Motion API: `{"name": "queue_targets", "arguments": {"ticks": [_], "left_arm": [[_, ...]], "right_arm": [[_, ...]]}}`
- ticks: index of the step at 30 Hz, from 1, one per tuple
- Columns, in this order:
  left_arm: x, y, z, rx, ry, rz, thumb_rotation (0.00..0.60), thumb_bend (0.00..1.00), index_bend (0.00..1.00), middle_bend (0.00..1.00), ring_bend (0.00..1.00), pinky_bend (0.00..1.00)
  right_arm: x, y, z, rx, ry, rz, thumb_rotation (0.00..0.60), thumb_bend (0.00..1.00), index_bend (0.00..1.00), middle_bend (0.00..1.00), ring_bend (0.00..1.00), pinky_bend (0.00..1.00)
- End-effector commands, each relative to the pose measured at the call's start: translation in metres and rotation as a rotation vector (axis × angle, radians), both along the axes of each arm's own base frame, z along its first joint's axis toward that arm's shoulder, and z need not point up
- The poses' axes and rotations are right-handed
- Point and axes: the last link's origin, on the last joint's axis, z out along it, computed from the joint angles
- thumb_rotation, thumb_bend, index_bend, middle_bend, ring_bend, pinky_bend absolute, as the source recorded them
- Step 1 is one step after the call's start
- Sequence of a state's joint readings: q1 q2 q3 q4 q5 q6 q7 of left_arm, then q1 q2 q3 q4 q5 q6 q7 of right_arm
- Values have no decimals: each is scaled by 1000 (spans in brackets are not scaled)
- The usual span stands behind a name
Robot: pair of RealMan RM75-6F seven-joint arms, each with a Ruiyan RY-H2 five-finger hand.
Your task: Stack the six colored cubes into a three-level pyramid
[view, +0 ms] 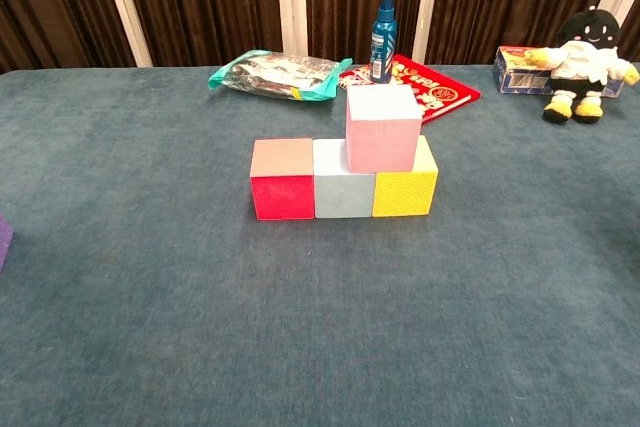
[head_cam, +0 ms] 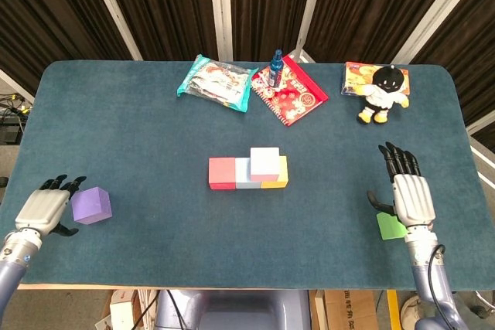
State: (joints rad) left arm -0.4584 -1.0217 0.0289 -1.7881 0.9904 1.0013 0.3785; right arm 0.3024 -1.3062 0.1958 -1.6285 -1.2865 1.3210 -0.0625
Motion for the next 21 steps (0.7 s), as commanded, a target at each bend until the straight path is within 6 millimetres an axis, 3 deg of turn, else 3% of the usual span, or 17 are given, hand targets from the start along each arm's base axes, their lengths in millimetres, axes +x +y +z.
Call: {"name": "queue_targets", "arguments": {"ticks": [1,8,16,21], "left_arm": [[0,7,-4,1,3,4,600,109,0,213,45,103],[-1,13,-11,-6,9,19,600,132,0,253,49,109],[-4,13,-17,-7,11,37,600,321,41,372,71,132],[1,16,-14,17,-4,18,600,368,51,384,74,137]], "right_arm": [[-1,-1,1,-2,-2,-5,600,328,0,0,0,0],[-1,-1,1,1,-2,-6,600,329,0,0,0,0],[0,0,1,-4,-7,-2,600,328,0,0,0,0],[0,0,0,-2,-11,0,600,329,0,0,0,0]]}}
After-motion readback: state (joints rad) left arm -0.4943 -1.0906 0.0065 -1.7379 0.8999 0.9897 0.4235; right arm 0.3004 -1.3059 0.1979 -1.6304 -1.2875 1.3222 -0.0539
